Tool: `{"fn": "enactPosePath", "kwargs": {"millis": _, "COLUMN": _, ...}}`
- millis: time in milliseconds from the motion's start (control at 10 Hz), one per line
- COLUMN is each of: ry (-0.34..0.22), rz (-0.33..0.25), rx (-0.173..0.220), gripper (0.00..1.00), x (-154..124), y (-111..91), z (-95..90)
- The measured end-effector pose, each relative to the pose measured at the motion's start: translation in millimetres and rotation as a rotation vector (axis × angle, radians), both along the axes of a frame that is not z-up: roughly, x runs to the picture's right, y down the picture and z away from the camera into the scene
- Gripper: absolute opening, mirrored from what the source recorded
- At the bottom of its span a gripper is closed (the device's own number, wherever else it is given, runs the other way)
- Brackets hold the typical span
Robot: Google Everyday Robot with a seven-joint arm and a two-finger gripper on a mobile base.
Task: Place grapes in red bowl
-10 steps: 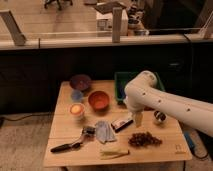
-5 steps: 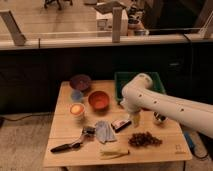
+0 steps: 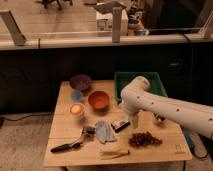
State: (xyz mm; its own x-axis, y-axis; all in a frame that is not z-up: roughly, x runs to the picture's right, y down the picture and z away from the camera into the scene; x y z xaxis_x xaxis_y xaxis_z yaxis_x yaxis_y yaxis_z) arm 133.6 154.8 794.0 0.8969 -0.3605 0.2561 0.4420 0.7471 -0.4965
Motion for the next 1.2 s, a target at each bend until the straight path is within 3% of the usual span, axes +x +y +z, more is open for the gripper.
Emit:
{"fn": "enactPosePath", "kwargs": {"millis": 1000, "ry": -0.04, "rz": -0.026, "rx": -0.067, "gripper": 0.8, "x": 2.9, "y": 26.4, "z": 39.9}}
{"fn": "enactPosePath", "kwargs": {"millis": 1200, "ry": -0.03, "rz": -0.017, "rx": -0.062, "gripper": 0.8, "x": 5.0, "y": 26.1, "z": 34.9}}
